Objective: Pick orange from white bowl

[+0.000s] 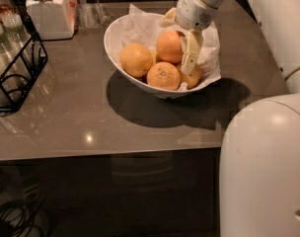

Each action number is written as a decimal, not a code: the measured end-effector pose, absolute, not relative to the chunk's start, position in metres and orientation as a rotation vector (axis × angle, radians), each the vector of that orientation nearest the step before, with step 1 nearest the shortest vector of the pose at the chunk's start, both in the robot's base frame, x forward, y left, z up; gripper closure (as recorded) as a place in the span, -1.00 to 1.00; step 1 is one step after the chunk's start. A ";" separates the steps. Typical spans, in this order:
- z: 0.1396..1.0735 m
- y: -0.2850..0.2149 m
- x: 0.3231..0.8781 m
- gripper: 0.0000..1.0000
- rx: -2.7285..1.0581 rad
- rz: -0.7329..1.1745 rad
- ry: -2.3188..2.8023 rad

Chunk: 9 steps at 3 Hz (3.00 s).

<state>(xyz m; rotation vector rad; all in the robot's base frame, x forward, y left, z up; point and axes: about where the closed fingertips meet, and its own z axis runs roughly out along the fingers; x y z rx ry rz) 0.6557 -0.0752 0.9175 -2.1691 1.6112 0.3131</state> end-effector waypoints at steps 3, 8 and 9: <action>0.918 -0.069 0.665 0.31 -2.143 0.288 1.599; 1.092 -0.005 0.468 1.00 -1.699 -0.009 1.236; 1.081 -0.020 0.463 1.00 -1.627 -0.033 1.260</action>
Offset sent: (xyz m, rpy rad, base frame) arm 0.0088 0.0057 0.0007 0.0142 -0.0269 -0.0098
